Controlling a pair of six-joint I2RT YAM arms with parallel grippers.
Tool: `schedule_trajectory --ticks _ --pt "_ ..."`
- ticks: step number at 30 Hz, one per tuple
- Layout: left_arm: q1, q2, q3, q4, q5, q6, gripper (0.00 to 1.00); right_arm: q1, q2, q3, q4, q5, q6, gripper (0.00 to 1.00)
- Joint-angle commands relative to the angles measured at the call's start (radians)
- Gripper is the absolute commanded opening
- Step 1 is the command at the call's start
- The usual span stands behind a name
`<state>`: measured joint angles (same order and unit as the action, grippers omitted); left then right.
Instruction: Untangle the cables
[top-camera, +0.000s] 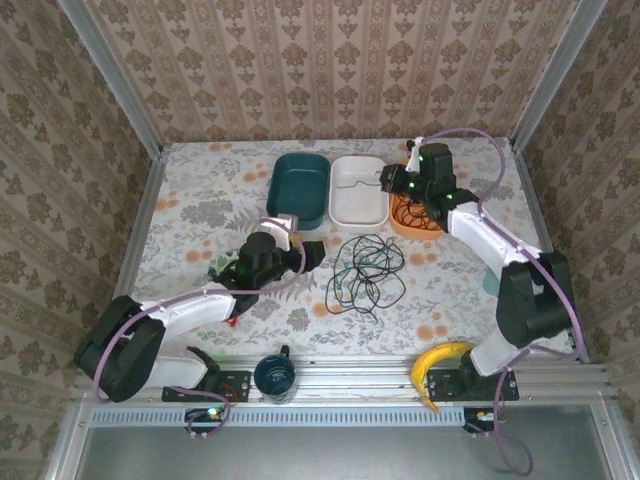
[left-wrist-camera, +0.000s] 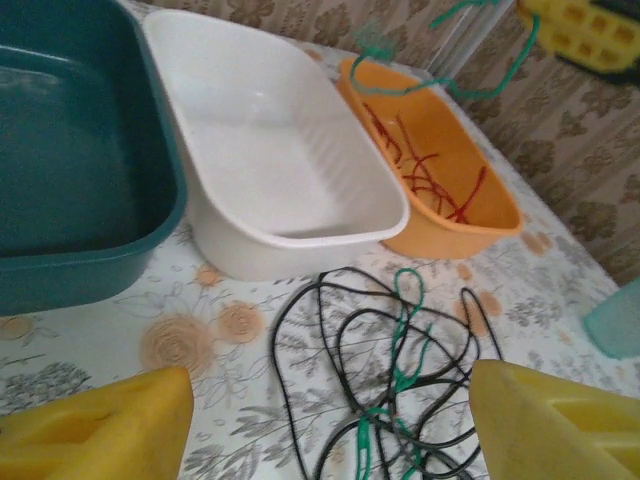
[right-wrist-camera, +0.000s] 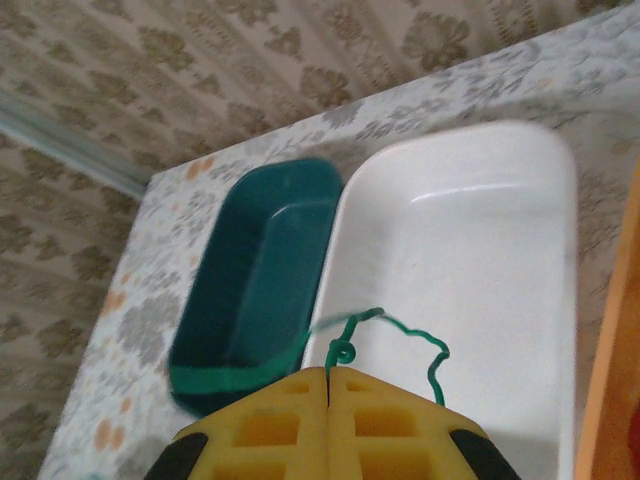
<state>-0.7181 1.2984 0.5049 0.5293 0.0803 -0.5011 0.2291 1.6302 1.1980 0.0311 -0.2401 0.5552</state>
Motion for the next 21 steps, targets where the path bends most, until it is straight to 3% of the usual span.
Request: schedule_trajectory --ticks 1,7,9,12,18,21 --pt "-0.027 -0.014 0.034 -0.106 -0.037 0.065 0.77 -0.001 0.106 0.057 0.004 0.12 -0.019 0.0" --pt "-0.047 0.044 0.066 -0.116 -0.02 0.07 0.78 0.065 0.254 0.149 0.004 0.086 -0.067 0.06" --pt "-0.058 0.071 0.084 -0.12 -0.012 0.083 0.78 0.095 0.255 0.145 -0.022 0.086 -0.094 0.27" --pt "-0.074 0.111 0.113 -0.136 0.009 0.1 0.78 0.118 0.193 0.077 -0.019 0.112 -0.106 0.38" --pt "-0.095 0.18 0.156 -0.176 0.051 0.122 0.72 0.132 -0.014 -0.101 -0.107 0.075 -0.144 0.4" --pt "-0.088 0.172 0.122 -0.158 -0.06 0.06 0.74 0.17 -0.092 -0.174 -0.224 0.027 -0.197 0.4"
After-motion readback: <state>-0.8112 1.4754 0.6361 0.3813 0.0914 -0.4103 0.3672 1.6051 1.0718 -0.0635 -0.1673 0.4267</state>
